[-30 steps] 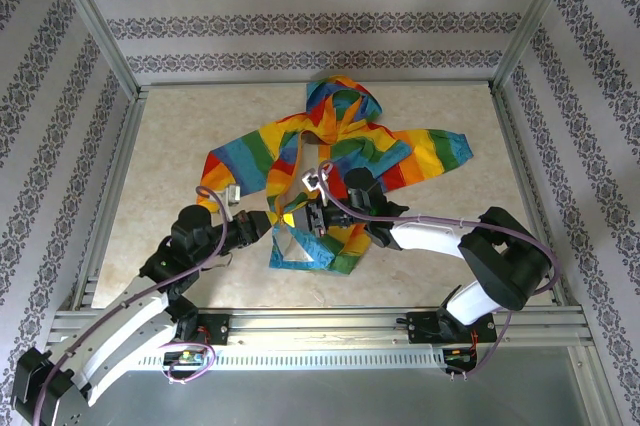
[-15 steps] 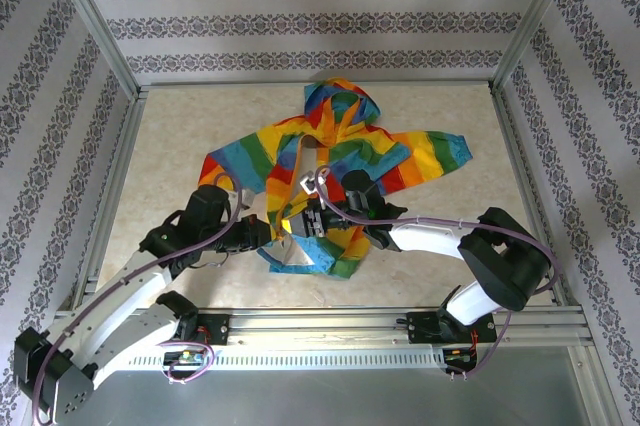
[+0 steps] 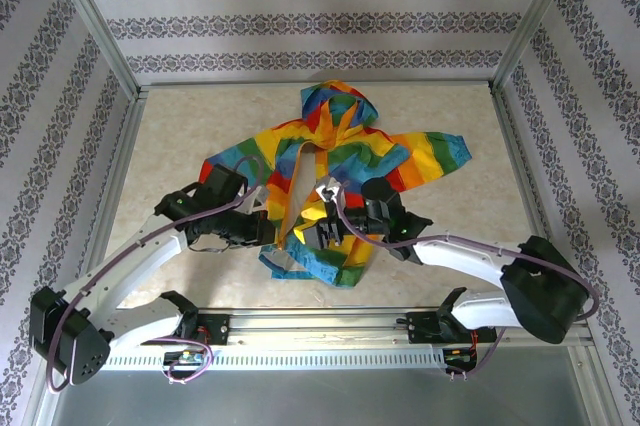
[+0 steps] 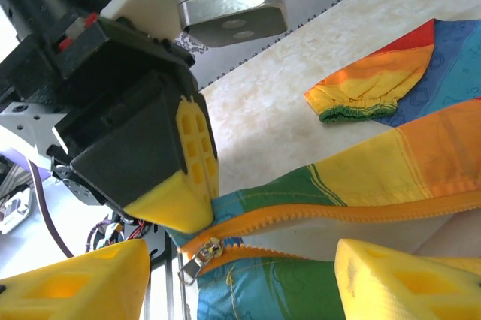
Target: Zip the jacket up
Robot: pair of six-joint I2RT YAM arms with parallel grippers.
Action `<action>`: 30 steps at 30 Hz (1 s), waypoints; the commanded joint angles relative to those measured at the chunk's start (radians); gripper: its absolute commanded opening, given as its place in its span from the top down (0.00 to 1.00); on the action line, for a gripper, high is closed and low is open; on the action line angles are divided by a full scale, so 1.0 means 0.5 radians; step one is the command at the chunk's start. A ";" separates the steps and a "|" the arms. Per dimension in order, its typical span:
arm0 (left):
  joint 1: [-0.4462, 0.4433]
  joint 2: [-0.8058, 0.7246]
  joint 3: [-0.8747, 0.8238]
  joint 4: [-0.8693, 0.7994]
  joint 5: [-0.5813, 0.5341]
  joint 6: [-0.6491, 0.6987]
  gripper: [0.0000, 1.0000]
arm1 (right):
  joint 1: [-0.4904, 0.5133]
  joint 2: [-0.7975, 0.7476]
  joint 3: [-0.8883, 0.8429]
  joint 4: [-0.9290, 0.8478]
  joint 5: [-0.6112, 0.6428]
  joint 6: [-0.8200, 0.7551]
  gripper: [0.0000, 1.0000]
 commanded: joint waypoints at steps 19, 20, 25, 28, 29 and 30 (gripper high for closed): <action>0.001 0.316 0.354 -0.515 0.060 0.285 1.00 | 0.453 -0.138 0.120 -0.622 0.505 -0.511 0.58; 0.001 0.326 0.359 -0.515 0.062 0.284 1.00 | 0.486 -0.105 0.140 -0.620 0.507 -0.524 0.57; 0.000 0.341 0.370 -0.510 0.070 0.282 1.00 | 0.582 0.064 0.245 -0.610 0.521 -0.566 0.51; 0.000 0.341 0.370 -0.509 0.072 0.281 1.00 | 0.601 0.155 0.300 -0.607 0.565 -0.584 0.51; 0.001 0.341 0.370 -0.506 0.075 0.281 1.00 | 0.603 0.187 0.320 -0.616 0.601 -0.581 0.51; 0.001 0.340 0.369 -0.502 0.080 0.281 1.00 | 0.602 0.217 0.342 -0.622 0.632 -0.588 0.52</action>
